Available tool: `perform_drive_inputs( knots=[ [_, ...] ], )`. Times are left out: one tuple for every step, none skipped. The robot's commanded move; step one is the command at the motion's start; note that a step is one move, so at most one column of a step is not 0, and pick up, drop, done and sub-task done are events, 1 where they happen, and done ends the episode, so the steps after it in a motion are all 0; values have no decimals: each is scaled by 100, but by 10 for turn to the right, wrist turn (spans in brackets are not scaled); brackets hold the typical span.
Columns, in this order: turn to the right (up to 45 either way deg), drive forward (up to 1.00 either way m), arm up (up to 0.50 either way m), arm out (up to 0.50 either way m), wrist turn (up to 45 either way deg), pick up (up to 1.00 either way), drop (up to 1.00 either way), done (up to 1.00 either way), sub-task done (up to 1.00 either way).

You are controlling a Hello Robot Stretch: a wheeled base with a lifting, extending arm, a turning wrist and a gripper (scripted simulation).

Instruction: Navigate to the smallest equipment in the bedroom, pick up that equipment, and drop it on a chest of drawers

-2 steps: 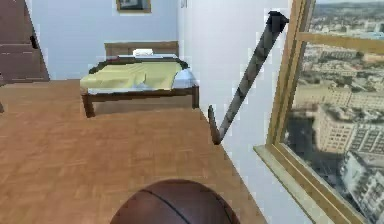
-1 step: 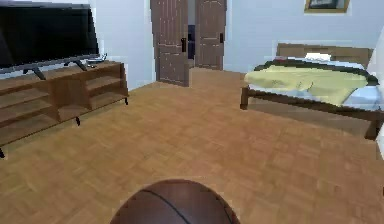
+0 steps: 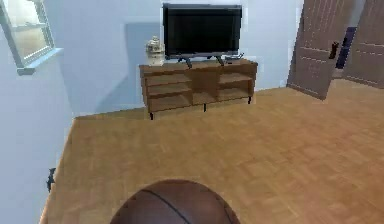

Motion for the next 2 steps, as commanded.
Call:
perform_drive_inputs(
  knots=[
    [450,0,0,0,0,0,0,0,0],
    [450,0,0,0,0,0,0,0,0]
  ],
)
